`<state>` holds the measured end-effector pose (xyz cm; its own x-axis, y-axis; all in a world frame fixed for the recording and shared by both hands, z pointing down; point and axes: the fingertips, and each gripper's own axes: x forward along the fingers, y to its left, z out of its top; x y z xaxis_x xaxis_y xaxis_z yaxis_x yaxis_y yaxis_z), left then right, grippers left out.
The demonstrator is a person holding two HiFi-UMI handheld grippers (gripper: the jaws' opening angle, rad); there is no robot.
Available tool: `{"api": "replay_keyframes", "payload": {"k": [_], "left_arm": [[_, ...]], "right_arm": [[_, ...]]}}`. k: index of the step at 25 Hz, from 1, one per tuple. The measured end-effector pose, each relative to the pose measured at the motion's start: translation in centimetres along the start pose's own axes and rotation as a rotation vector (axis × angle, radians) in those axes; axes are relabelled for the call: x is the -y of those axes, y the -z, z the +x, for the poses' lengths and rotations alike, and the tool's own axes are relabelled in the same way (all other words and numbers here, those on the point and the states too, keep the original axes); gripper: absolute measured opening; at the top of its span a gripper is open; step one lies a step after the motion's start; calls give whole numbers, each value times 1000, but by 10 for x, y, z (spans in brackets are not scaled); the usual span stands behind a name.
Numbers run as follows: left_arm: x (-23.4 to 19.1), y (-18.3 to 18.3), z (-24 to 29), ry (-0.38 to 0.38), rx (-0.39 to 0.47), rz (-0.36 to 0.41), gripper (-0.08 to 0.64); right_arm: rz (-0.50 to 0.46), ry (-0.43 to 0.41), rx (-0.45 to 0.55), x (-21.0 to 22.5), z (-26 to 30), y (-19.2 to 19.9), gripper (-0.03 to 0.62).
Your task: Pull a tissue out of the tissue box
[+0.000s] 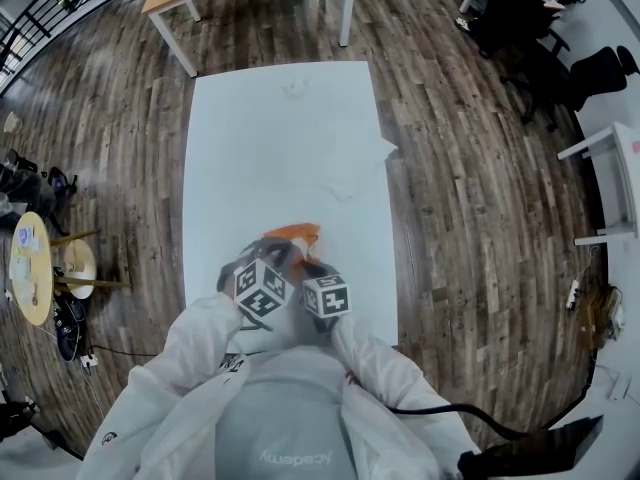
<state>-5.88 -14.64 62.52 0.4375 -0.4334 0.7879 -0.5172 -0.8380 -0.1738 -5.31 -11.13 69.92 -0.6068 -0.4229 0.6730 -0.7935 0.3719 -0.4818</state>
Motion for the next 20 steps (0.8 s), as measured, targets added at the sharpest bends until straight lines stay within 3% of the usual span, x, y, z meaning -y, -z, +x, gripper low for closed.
{"api": "replay_keyframes", "payload": {"k": [20], "left_arm": [[-1, -16, -25, 2, 33, 13, 2]], "right_arm": [[7, -2, -14, 1, 4, 3, 2]]}}
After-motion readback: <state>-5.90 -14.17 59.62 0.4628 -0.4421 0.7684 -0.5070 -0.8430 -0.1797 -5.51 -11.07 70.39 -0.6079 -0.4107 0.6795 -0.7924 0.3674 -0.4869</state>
